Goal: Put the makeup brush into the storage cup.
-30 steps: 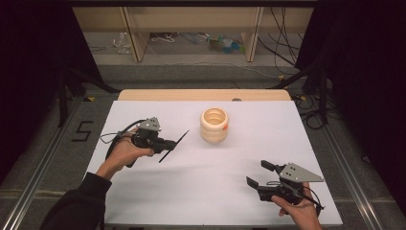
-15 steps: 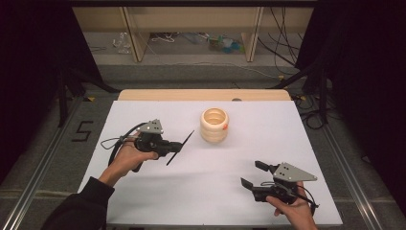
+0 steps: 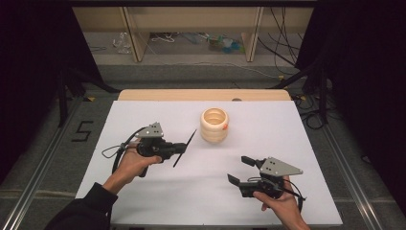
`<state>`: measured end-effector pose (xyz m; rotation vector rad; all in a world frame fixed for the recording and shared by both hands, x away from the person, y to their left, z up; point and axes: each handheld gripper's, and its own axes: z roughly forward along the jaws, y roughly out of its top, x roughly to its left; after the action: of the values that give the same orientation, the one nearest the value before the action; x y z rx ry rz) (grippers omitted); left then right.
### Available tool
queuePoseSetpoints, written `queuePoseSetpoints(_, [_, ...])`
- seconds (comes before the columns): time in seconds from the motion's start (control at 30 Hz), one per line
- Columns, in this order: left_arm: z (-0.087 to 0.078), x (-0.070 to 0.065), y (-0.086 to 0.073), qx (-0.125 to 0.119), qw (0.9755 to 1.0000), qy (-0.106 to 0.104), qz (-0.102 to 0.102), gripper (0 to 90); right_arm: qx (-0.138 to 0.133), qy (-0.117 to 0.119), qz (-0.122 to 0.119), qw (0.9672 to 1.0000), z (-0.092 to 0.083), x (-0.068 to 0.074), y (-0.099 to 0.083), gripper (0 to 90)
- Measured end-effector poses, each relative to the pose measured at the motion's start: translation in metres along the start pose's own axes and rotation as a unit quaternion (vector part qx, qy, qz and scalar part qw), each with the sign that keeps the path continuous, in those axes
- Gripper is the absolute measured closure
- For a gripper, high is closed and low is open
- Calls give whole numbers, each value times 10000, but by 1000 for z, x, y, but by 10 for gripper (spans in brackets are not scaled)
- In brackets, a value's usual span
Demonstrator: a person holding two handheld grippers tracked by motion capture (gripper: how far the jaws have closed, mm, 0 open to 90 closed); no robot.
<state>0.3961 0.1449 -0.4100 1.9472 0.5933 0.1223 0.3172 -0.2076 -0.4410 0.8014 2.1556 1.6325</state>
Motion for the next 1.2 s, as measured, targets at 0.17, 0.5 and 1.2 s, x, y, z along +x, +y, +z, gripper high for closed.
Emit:
queuePoseSetpoints(0.17, [0,-6,-2,-80,9999,-120,-54,851,-7,139,263,9996,16,5,7,196])
queuePoseSetpoints(0.5, [2,-14,-3,-401,9992,-68,-66,851,-335,387,533,9973,33,8,21,162])
queuePoseSetpoints(1.2, [3,-22,-6,-664,9975,-23,-225,851,-634,727,1064,9896,64,-1,38,286])
